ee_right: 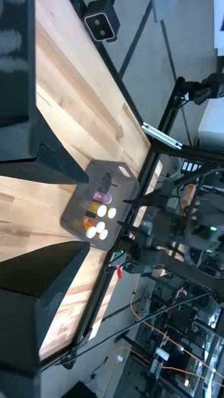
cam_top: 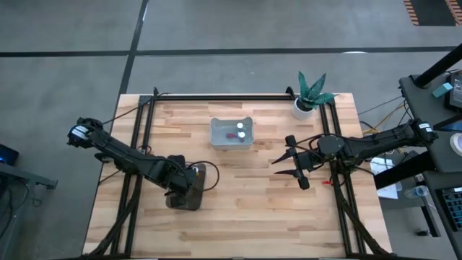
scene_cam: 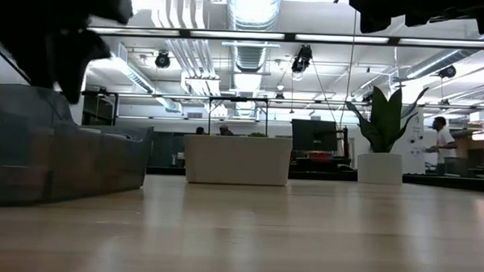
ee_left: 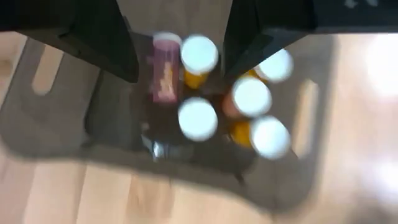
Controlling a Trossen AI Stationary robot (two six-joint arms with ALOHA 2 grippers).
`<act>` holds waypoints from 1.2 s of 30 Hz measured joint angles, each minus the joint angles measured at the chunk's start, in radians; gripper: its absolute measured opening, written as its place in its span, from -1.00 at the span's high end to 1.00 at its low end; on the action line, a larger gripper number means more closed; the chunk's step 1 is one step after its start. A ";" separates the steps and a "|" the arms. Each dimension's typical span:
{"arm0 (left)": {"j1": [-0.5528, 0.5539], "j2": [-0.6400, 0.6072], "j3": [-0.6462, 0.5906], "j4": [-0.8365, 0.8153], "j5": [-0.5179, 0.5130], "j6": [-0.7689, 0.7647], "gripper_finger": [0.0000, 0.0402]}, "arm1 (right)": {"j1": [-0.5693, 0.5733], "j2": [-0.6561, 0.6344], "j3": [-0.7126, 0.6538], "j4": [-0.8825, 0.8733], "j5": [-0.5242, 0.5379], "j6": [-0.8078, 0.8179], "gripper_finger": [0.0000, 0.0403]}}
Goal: Pick and place medicine bottles into bin by pill shape (circle, oval)
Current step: Return to Home Position
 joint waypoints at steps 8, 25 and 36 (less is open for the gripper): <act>0.008 -0.019 0.110 0.123 -0.216 0.266 -0.01 | 0.000 0.000 0.000 0.006 0.001 -0.037 0.25; 0.257 -0.318 -0.049 0.504 -0.131 0.784 0.96 | -0.034 -0.066 -0.010 0.008 0.055 -0.043 0.25; 0.346 -0.560 -0.227 0.633 -0.087 0.852 0.97 | -0.108 -0.146 -0.077 0.007 0.052 -0.020 0.25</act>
